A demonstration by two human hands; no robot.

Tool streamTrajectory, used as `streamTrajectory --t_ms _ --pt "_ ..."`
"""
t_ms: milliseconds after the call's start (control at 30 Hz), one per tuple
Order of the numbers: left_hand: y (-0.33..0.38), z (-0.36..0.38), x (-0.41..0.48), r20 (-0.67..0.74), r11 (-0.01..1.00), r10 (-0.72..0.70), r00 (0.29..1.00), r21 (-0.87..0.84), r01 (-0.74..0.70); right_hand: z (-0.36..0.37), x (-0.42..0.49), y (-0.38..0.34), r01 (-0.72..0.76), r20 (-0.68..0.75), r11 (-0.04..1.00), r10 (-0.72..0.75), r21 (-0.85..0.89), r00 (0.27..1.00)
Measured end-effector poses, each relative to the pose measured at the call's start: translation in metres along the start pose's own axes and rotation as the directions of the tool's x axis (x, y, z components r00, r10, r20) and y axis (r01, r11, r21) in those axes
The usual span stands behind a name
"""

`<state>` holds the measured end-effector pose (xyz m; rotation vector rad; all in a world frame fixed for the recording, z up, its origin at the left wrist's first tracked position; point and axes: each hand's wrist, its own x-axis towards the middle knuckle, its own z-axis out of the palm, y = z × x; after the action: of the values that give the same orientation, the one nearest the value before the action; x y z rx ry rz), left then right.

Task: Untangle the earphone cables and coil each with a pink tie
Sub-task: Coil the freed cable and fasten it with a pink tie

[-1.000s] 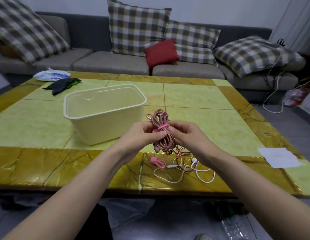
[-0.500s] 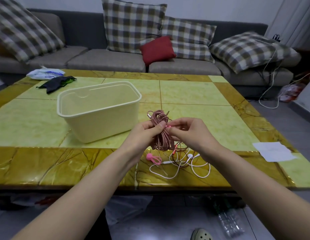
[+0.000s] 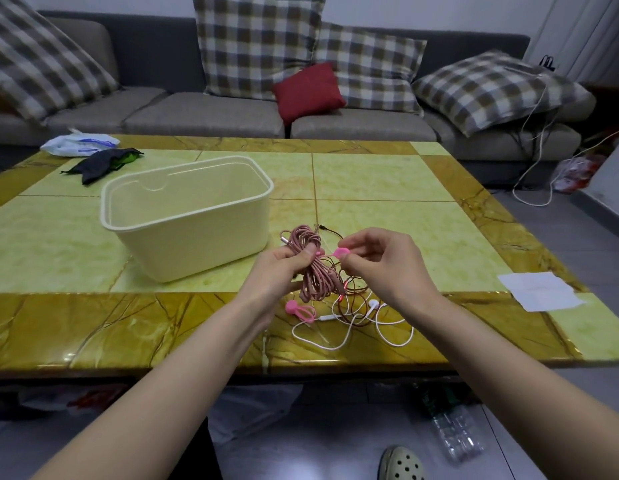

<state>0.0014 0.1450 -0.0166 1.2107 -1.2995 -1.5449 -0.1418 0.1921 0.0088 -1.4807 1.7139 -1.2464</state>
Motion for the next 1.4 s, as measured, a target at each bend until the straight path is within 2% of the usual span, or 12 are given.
streamTrajectory --t_ms 133,300,433,633,733,833,1033,1133,1400 --pt "0.005 0.003 0.0 -0.005 0.985 0.042 0.999 0.167 -0.04 0.004 -0.005 -0.007 0.076 0.005 0.997 -0.076 -0.032 0.997" --pt "0.016 0.01 0.0 0.047 0.982 0.023 0.999 0.185 -0.031 0.008 -0.007 -0.013 0.111 0.042 0.992 -0.108 -0.065 0.993" --pt "0.023 0.009 -0.006 0.101 0.995 -0.013 0.995 0.104 0.002 0.004 -0.006 -0.013 0.129 0.068 0.99 -0.126 -0.052 0.99" --pt "0.032 0.011 -0.016 0.157 0.994 -0.02 0.987 -0.099 0.036 0.002 -0.013 -0.016 0.235 -0.016 0.972 -0.235 0.006 0.972" --pt "0.036 0.009 -0.017 0.176 0.99 -0.025 0.984 -0.131 0.049 0.001 -0.015 -0.018 0.306 -0.032 0.952 -0.307 -0.025 0.951" --pt "0.037 0.008 -0.017 0.128 0.991 -0.043 0.991 -0.123 0.058 0.0 -0.016 -0.017 0.348 -0.023 0.934 -0.351 -0.073 0.936" --pt "0.031 0.01 -0.016 0.054 0.993 -0.094 0.994 -0.071 0.098 0.003 -0.022 -0.011 0.344 0.001 0.925 -0.348 -0.161 0.937" --pt "0.027 0.01 -0.015 0.03 0.997 -0.069 0.997 -0.038 0.07 0.006 -0.023 -0.011 0.318 0.002 0.935 -0.322 -0.16 0.947" --pt "0.024 0.006 -0.018 0.095 1.0 -0.008 0.995 -0.014 0.01 -0.001 -0.02 -0.017 0.258 0.015 0.955 -0.258 -0.15 0.966"
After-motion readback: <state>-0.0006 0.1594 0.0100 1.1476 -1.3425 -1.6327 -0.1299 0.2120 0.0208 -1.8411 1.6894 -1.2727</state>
